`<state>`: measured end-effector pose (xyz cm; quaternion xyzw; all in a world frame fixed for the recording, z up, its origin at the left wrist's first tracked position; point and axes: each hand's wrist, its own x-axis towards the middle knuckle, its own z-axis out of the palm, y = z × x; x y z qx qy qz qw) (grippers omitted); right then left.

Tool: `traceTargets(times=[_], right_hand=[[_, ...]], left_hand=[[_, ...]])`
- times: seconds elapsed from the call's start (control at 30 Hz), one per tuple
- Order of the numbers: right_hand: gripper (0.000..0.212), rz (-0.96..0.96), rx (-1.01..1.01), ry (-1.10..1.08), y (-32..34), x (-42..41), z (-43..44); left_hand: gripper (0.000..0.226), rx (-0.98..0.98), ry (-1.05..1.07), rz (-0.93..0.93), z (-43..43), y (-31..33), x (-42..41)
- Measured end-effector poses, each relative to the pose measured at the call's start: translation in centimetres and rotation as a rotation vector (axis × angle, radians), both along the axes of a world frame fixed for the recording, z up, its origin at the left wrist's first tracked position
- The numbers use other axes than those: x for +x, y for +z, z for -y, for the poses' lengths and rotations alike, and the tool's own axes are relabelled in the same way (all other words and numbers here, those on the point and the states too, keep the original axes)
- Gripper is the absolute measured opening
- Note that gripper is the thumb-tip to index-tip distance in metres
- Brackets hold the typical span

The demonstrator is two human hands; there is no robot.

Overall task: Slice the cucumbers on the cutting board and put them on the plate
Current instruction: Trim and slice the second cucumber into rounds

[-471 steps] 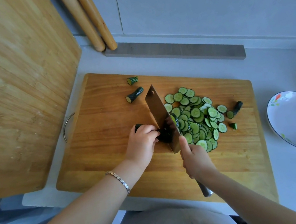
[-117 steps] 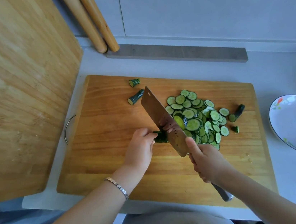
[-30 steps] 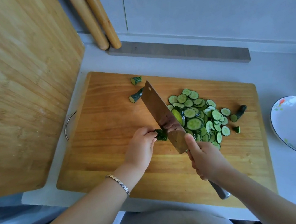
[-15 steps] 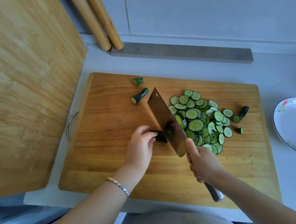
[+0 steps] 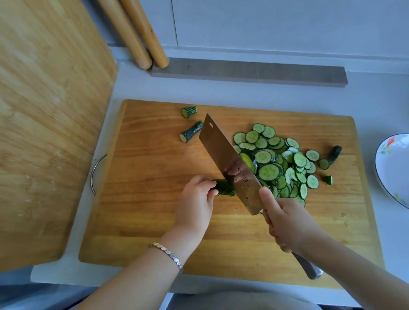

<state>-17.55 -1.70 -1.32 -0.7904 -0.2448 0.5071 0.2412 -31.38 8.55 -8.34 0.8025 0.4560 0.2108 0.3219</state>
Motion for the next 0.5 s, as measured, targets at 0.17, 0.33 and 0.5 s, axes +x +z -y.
traceTargets(times=[0.17,0.33,0.5], right_hand=[[0.054,0.045,-0.005,0.031,-0.5,-0.3,0.2],[0.053,0.063,-0.023,0.044,-1.2,-0.7,0.1],[0.052,0.086,-0.034,0.057,-2.8,-2.1,-0.8]], left_hand=[[0.018,0.036,-0.029,-0.014,0.0,0.0,-0.1],[0.017,0.055,-0.052,-0.047,-0.1,-0.1,0.0],[0.019,0.082,-0.047,-0.055,0.1,-0.2,-0.3]])
